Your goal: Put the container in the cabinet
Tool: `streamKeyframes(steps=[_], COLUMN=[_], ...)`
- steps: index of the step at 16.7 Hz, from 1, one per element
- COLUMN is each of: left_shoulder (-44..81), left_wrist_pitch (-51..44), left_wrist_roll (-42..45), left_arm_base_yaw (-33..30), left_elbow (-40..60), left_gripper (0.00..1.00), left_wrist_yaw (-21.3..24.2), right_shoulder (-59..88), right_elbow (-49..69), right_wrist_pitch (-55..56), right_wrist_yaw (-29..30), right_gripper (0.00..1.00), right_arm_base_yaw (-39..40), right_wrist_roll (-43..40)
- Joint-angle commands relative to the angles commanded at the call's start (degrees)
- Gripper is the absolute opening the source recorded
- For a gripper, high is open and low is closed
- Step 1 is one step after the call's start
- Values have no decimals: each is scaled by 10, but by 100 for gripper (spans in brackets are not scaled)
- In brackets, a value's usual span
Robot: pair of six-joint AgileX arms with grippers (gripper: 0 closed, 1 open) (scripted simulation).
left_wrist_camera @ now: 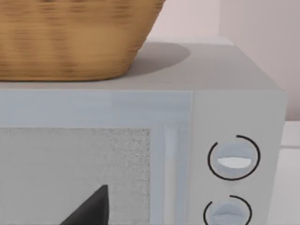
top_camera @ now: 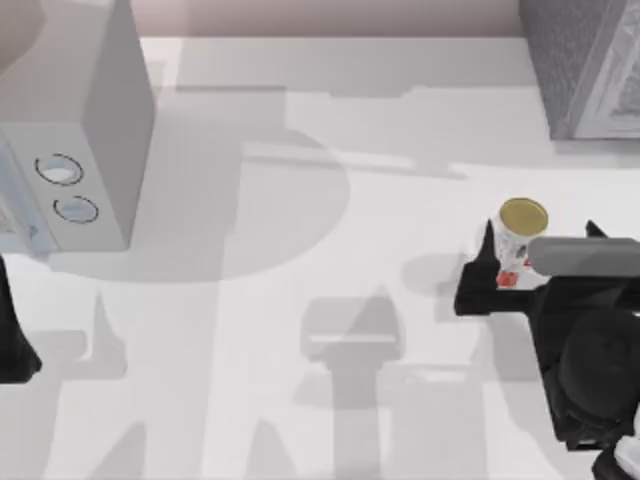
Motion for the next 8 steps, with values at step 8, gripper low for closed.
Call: streamKeyframes(steps=[8], left_shoulder=[0], left_wrist_pitch=[0], left_wrist_roll=[0], left_arm_base_yaw=[0], left_elbow=[0], left_gripper=[100], left_wrist_yaw=[0], right_shoulder=[144], right_elbow=[15], right_wrist_pitch=[105], right_wrist_yaw=[43], right_gripper=[100], right_arm_base_yaw=[39], right_wrist_roll=[3])
